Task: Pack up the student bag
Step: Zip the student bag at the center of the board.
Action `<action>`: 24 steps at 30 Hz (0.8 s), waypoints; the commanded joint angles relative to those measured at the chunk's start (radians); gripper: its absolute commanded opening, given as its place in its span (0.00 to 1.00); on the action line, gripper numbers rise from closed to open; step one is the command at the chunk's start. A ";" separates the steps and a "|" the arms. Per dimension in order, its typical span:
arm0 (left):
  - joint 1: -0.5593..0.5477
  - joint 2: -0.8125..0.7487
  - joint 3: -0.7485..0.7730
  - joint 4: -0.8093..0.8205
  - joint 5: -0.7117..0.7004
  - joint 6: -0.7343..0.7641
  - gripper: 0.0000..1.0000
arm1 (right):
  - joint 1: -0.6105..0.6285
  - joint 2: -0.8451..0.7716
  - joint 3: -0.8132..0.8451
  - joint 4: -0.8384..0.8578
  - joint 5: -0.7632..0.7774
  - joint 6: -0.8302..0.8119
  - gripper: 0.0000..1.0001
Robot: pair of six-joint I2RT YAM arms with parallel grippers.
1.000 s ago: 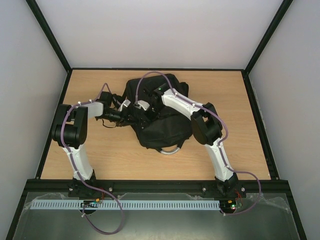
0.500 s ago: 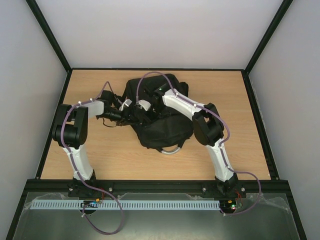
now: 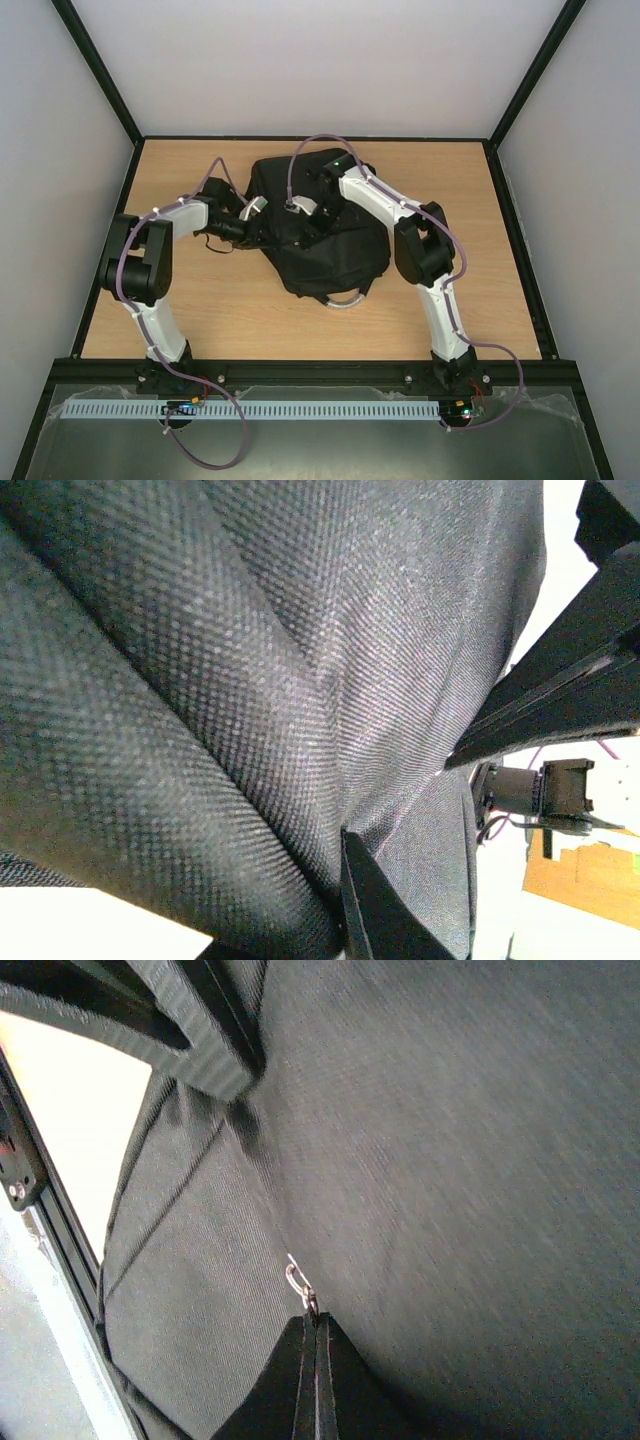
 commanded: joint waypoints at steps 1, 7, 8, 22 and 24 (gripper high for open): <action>0.069 -0.041 0.008 -0.053 -0.110 0.089 0.02 | -0.053 -0.017 -0.008 -0.224 0.064 -0.039 0.01; 0.118 -0.021 0.032 -0.079 -0.136 0.122 0.02 | -0.099 -0.036 -0.013 -0.224 0.124 -0.041 0.01; 0.124 -0.016 0.035 -0.080 -0.137 0.123 0.02 | -0.111 -0.041 -0.016 -0.224 0.130 -0.043 0.01; 0.199 0.063 0.119 -0.089 -0.185 0.118 0.02 | -0.246 -0.128 -0.141 -0.225 0.232 -0.077 0.01; 0.201 0.071 0.126 -0.094 -0.186 0.123 0.02 | -0.264 -0.141 -0.162 -0.225 0.248 -0.089 0.01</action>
